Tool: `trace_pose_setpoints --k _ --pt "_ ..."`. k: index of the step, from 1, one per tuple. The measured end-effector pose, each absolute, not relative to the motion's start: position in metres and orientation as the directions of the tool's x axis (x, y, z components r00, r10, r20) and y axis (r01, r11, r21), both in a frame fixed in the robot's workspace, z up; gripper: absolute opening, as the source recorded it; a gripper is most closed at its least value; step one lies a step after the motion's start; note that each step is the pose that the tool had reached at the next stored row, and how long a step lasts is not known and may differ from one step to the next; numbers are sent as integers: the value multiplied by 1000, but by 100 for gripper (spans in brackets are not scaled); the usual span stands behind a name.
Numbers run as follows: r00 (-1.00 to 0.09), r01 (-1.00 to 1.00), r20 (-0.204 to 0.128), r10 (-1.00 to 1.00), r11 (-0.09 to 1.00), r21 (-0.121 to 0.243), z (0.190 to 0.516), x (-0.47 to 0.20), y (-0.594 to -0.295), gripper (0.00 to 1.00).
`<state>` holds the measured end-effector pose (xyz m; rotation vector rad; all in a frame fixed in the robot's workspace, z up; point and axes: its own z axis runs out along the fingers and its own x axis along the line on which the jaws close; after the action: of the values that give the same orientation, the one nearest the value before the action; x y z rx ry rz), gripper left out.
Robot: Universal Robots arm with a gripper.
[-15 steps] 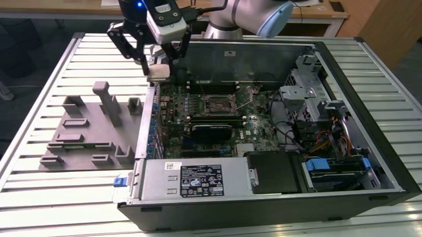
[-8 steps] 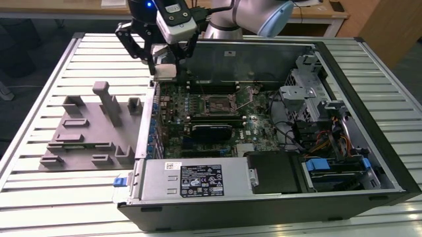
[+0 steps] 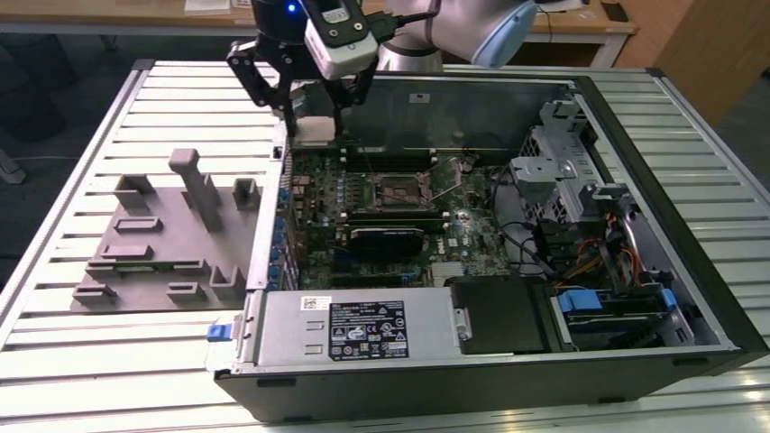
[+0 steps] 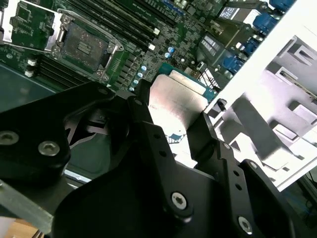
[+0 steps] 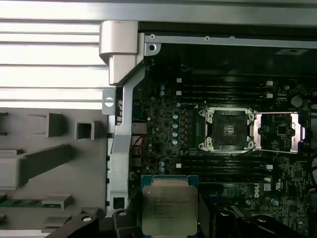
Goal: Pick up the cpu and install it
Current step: 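Pick up the cpu and move it towards the insertion slot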
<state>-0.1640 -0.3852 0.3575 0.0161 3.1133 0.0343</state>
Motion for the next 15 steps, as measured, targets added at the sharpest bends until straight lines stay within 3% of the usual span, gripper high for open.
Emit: trace_pose_setpoints --k 15 --pt "-1000 10 -28 11 1000 22 357 -139 -383 54"
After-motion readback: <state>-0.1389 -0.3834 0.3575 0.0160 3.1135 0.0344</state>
